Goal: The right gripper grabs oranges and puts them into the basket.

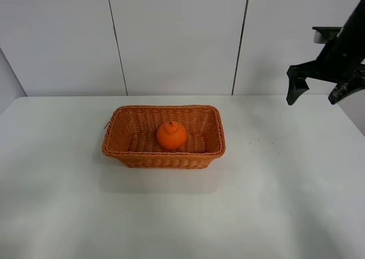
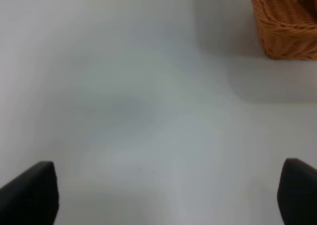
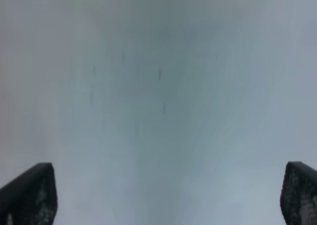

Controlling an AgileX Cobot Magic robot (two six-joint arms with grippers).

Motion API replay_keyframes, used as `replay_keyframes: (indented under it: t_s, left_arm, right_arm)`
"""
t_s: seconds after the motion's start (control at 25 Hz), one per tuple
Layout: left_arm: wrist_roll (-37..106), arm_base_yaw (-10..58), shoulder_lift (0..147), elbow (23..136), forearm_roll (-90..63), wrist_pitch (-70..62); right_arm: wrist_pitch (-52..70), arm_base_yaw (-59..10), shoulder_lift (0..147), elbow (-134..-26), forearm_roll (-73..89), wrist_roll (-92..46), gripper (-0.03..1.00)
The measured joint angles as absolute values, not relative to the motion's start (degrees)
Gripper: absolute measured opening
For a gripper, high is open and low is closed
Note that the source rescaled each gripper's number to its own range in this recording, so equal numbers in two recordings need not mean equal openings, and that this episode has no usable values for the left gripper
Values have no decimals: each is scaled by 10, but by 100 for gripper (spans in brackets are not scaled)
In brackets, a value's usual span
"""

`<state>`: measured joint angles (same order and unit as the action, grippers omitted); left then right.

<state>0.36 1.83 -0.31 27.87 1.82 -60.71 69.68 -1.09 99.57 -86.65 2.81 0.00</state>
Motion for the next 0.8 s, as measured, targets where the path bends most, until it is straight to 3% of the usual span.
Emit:
replay_keyframes:
  t_s: [0.16, 0.24, 0.48, 0.8]
  left_arm:
    - [4, 18, -3, 279, 18, -607]
    - [4, 18, -3, 279, 18, -607]
    - [4, 18, -3, 279, 18, -607]
    - [4, 18, -3, 279, 18, -607]
  right_arm:
    - [697, -11, 897, -745, 32, 0, 100]
    - [697, -11, 792, -629, 32, 0, 100]
    - [667, -11, 565, -430, 31, -5, 100]
    - [587, -11, 266, -291, 29, -7, 100]
